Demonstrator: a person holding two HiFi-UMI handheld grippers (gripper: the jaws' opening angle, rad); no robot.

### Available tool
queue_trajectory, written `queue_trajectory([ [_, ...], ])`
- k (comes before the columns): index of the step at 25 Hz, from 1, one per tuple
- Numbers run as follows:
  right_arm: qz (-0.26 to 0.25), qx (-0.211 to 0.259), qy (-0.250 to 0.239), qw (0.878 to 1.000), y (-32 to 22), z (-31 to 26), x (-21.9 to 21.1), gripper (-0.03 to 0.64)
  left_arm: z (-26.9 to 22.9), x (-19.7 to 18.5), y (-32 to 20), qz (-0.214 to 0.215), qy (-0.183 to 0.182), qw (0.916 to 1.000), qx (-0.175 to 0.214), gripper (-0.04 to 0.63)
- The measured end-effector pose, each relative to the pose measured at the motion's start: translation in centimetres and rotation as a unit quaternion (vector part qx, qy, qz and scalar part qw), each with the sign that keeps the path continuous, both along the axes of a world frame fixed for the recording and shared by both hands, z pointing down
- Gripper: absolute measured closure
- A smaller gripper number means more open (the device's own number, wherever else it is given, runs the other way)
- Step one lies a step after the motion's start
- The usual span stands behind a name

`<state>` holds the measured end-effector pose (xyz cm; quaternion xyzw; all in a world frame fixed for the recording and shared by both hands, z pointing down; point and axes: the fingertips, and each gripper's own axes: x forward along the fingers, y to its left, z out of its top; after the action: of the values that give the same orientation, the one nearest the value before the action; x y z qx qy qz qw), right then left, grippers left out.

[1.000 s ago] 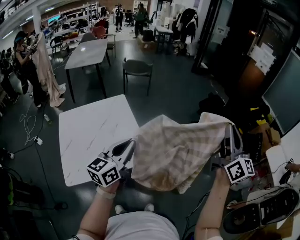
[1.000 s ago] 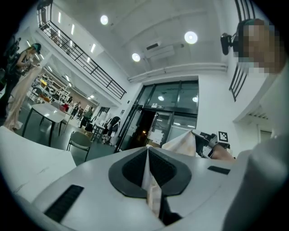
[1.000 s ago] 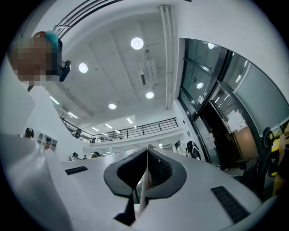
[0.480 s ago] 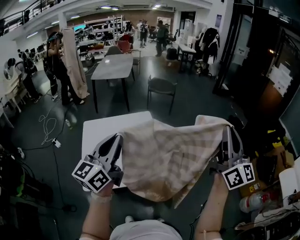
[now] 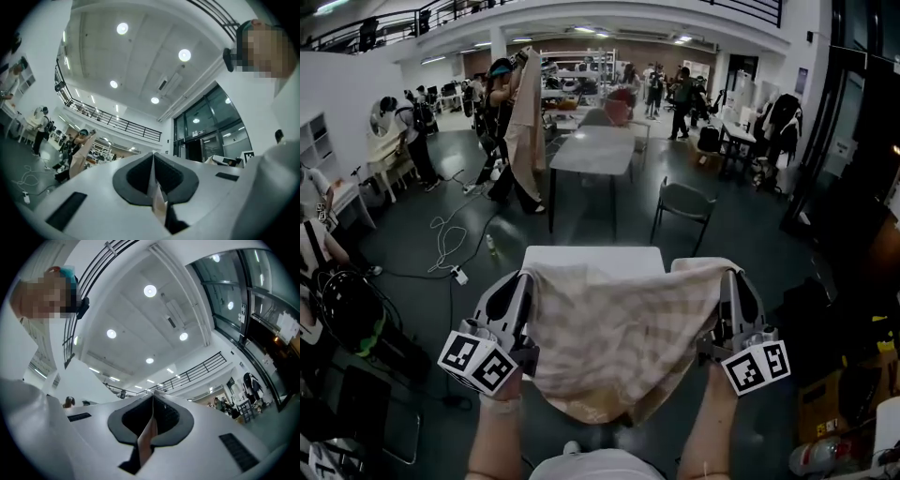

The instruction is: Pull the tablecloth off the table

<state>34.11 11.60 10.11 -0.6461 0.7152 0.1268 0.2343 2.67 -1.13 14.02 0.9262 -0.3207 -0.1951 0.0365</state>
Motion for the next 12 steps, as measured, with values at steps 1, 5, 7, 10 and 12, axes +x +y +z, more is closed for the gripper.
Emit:
queue_trajectory([
  [1, -0.014, -0.001, 0.000, 1.000, -0.8, 0.0, -1.1, 0.591, -0.3, -1.1, 0.0, -0.012, -0.001, 0.9999, 0.003, 0.583],
  [5, -0.078, -0.003, -0.002, 0.997, -3.6, 0.0, -5.9, 0.591, -1.0, -5.1, 0.4, -0.056, -0.003, 0.9984, 0.011, 0.583],
  [7, -0.101, -0.006, 0.002, 0.995, -4.6, 0.1, -8.0, 0.591, -1.1, -6.6, 0.7, -0.073, -0.006, 0.9972, 0.013, 0.583],
  [10, -0.134, -0.009, 0.006, 0.991, -6.0, 0.3, -11.0, 0.591, -1.0, -9.0, 1.1, -0.098, -0.008, 0.9951, 0.014, 0.583],
  [12, -0.157, -0.011, 0.009, 0.987, -7.0, 0.5, -13.2, 0.591, -0.7, -10.8, 1.3, -0.117, -0.008, 0.9931, 0.012, 0.583],
])
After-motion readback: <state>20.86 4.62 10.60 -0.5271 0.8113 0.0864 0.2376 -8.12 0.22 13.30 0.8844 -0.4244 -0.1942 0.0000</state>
